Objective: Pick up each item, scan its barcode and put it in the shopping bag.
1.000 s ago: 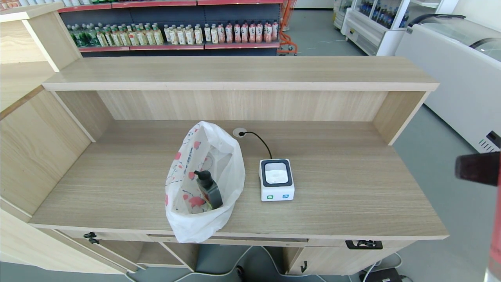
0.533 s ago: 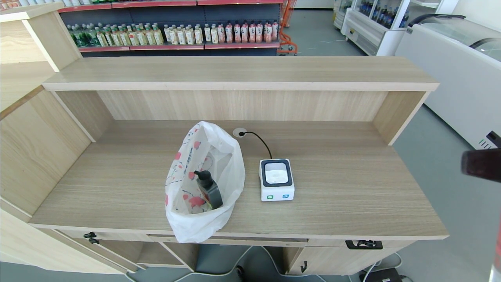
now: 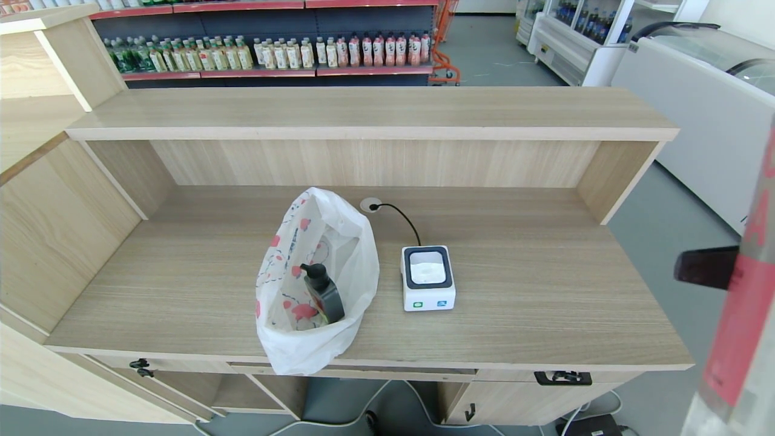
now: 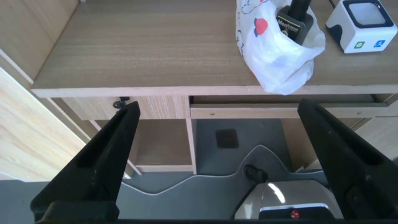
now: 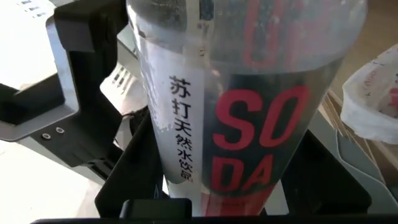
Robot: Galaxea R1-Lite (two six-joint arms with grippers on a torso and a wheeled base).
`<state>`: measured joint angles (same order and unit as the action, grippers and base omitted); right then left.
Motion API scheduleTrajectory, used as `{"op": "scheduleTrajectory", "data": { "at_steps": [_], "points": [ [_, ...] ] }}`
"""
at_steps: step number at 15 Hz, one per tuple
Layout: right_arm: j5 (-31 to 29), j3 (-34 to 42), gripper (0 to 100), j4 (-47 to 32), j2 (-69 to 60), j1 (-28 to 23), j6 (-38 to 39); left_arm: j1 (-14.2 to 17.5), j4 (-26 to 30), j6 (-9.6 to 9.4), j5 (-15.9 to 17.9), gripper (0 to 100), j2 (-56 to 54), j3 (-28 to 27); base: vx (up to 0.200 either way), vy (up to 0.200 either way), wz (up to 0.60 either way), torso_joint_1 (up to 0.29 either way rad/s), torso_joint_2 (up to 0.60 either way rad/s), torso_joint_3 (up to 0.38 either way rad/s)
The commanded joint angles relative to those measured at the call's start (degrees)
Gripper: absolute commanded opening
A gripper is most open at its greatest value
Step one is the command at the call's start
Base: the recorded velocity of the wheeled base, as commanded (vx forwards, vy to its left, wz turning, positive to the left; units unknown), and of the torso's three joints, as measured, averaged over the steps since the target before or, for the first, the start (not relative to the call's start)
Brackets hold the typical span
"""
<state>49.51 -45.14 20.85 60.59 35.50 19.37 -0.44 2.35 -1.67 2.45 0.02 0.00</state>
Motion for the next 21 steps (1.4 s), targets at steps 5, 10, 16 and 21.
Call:
{"op": "scheduleTrajectory", "data": {
  "at_steps": [5, 10, 16, 21],
  "points": [
    [-24.11, 7.79, 0, -11.62, 1.46, -29.61, -51.28, 0.00, 0.02, 0.00, 0.01, 100, -0.02, 0.00, 0.000, 0.000, 0.00, 0.000, 0.00, 0.000],
    [-27.27, 7.52, 0, -11.18, 2.34, -38.49, -61.56, 0.00, 0.02, 0.00, 0.01, 100, -0.02, 0.00, 0.000, 0.000, 0.00, 0.000, 0.00, 0.000],
    [-38.61, 7.61, 0, -11.09, 2.87, -40.33, -63.67, 0.00, 0.02, 0.00, 0.01, 100, -0.02, 0.00, 0.000, 0.000, 0.00, 0.000, 0.00, 0.000],
    [-38.78, 8.32, 0, -4.50, 7.18, -40.33, -70.52, 0.00, 0.02, 0.00, 0.01, 100, -0.02, 0.00, 0.000, 0.000, 0.00, 0.000, 0.00, 0.000]
  ]
}}
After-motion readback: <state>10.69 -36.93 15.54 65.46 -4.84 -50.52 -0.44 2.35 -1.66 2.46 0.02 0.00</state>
